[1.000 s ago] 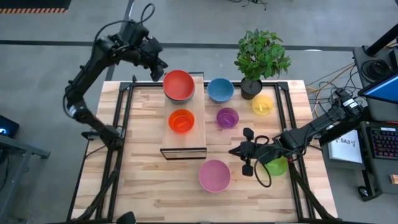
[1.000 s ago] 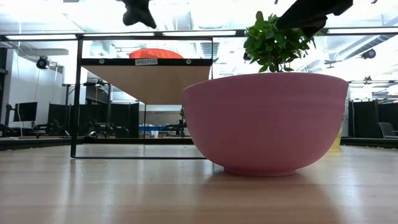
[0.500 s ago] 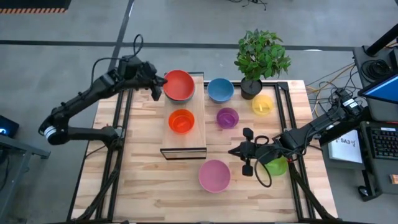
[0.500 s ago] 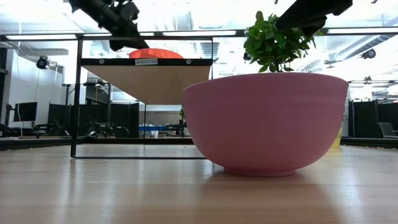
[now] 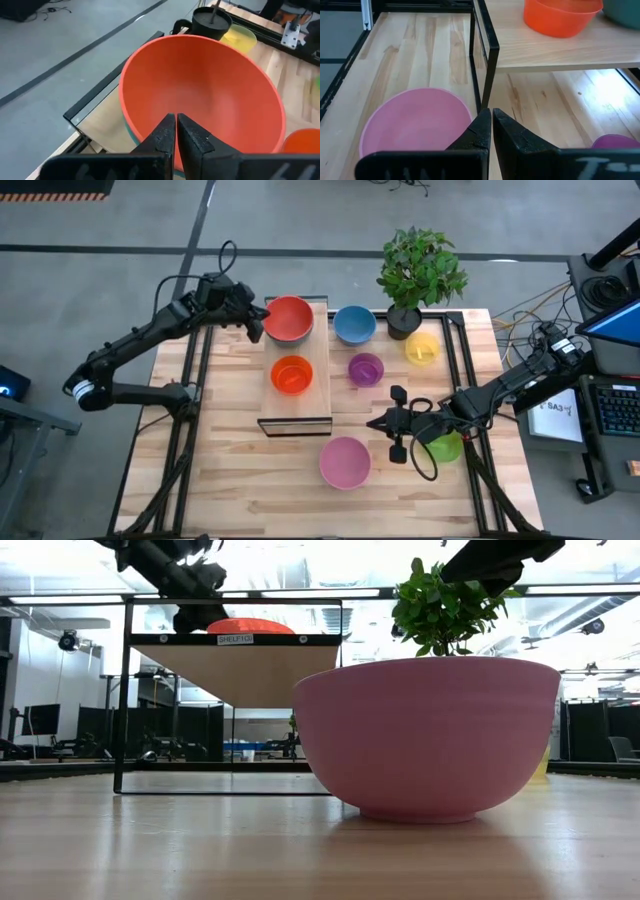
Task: Place and stack bowls onto a shelf
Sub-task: Stack the orange bowl on top of the dark green bowl on the shelf, then stack the purple bowl on top of the light orange bowl on the shelf
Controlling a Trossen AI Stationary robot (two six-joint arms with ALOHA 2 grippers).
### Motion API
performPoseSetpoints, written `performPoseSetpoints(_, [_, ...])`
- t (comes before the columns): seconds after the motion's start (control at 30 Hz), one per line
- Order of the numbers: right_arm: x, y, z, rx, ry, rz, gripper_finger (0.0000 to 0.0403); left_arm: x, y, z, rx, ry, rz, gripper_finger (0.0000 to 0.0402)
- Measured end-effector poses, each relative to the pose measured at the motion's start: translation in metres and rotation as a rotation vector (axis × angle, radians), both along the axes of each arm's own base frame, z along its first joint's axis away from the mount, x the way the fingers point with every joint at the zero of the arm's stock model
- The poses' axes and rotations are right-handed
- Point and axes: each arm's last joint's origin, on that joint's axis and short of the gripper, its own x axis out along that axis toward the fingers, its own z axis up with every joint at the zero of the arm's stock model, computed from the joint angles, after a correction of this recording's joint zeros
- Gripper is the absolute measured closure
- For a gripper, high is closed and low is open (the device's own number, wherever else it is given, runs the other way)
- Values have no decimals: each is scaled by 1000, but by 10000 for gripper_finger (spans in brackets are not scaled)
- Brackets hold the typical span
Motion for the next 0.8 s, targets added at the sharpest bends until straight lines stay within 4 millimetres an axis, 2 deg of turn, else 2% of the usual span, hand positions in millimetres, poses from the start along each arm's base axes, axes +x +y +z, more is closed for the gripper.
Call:
performPoseSetpoints(0.17, [0,0,-1,10,-5,-5,394,-5,-15,13,-2,-72,-37,402])
performPoseSetpoints(0.37, [0,-2,-1,57,-24,-75,394,-7,-57,25,23,-192,-179,402])
performPoseSetpoints(0.6, [9,-20,3,139,-47,-199,394,-5,-109,10,50,-382,-400,402])
performPoseSetpoints(0.8, [16,-55,5,245,17,-364,394,-10,-133,-5,106,-492,-458,402])
